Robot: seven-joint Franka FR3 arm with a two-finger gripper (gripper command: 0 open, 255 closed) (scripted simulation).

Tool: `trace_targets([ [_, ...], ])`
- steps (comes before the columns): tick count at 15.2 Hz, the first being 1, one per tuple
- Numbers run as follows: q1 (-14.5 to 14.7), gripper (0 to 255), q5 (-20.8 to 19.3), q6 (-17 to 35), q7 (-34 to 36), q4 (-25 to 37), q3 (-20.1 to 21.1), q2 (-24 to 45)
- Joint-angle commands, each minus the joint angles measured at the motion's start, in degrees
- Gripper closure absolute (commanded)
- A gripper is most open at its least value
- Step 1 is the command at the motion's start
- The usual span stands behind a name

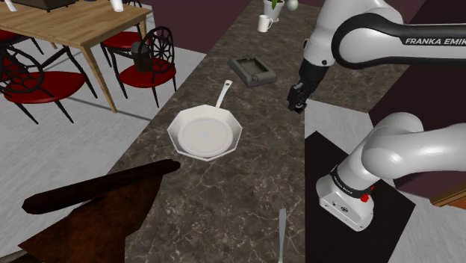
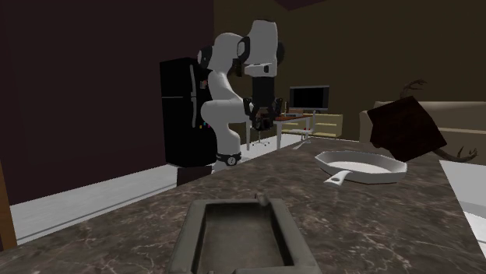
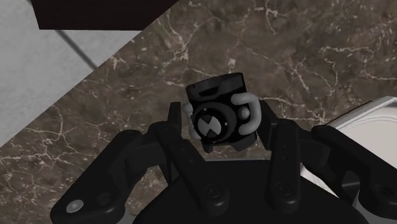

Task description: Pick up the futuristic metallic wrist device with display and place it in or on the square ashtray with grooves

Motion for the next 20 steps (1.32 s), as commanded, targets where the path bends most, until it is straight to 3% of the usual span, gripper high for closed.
trace_targets([
  [1, -1.3, 255, -1.3, 1.9, -1.6, 2.4, -1.3, 4.3],
  [10, -5.2, 255, -5.0, 8.0, -7.6, 17.1, -6.1, 25.2],
  [20, -7.5, 255, -5.3, 7.7, -13.5, 38.9, -9.8, 46.7],
])
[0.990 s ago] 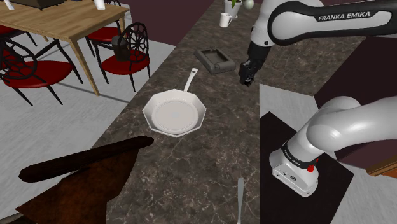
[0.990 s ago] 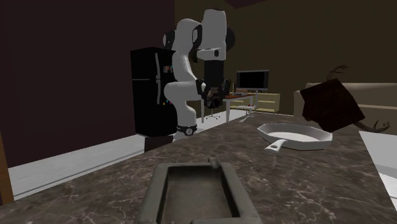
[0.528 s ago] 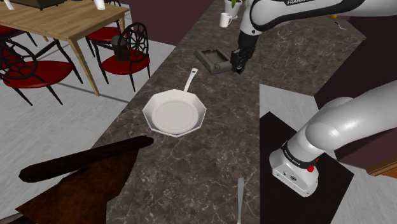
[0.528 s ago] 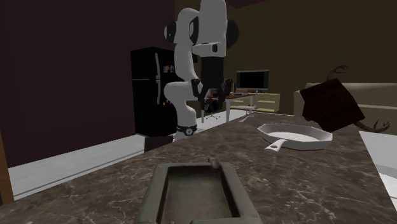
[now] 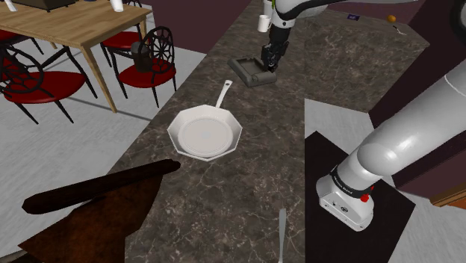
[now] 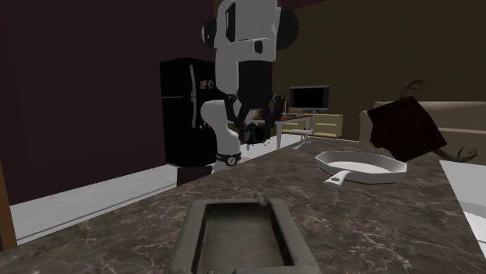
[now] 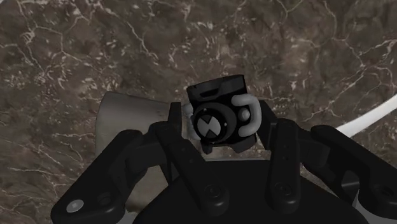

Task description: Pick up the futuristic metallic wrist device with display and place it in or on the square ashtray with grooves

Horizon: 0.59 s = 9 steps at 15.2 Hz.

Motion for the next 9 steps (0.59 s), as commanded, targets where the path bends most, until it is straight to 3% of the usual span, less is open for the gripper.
trace_targets([
  [1, -0.4, 255, 0.2, -0.9, -1.1, 5.1, -0.6, 4.2],
  [9, -2.7, 255, 2.0, -6.8, -5.2, 29.0, -2.1, 22.3],
])
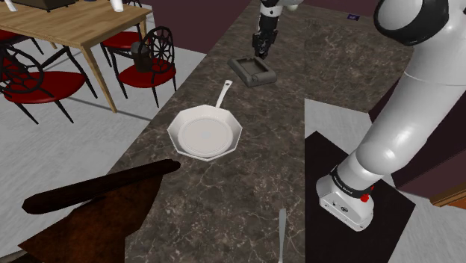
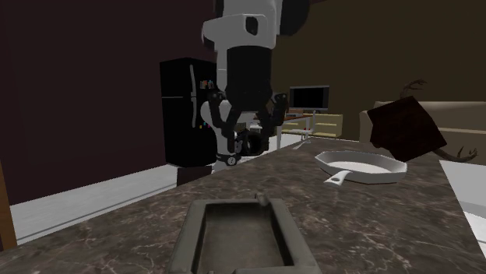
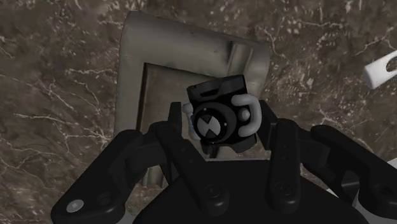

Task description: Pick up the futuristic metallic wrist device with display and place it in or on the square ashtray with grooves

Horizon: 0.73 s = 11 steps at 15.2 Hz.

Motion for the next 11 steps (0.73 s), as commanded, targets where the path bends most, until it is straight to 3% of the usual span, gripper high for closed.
trace_targets([
  [1, -0.8, 255, 0.5, -2.6, -1.1, 7.7, -0.3, 5.1],
  [5, -2.6, 255, 1.7, -9.1, -2.6, 26.0, -0.5, 17.0],
  [11, -2.5, 255, 1.7, -4.5, -2.7, 21.5, -0.4, 17.1],
])
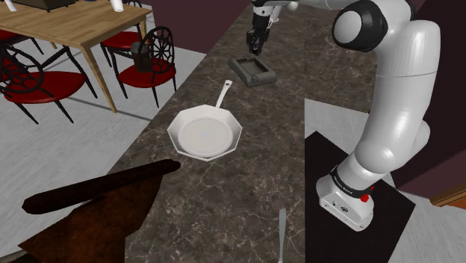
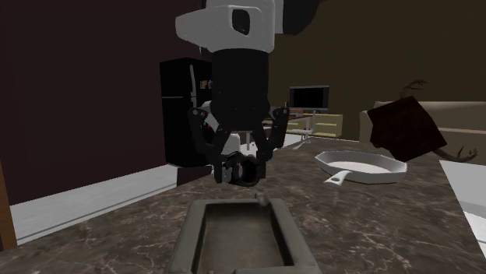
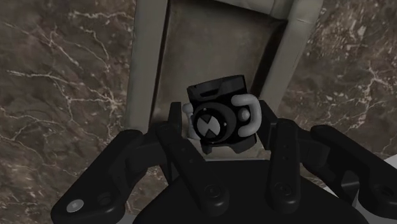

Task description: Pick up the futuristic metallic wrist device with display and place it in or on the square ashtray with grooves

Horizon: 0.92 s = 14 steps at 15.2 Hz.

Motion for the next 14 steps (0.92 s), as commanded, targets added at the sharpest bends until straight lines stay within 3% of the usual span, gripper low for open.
trace_targets([
  [1, 0.0, 255, 0.0, 1.3, 0.0, -0.8, 0.0, 0.4],
  [9, 0.1, 255, 0.2, 6.9, -0.1, -5.4, 0.1, 1.4],
  [14, 0.1, 255, 0.2, 6.9, -0.1, -5.4, 0.1, 1.4],
])
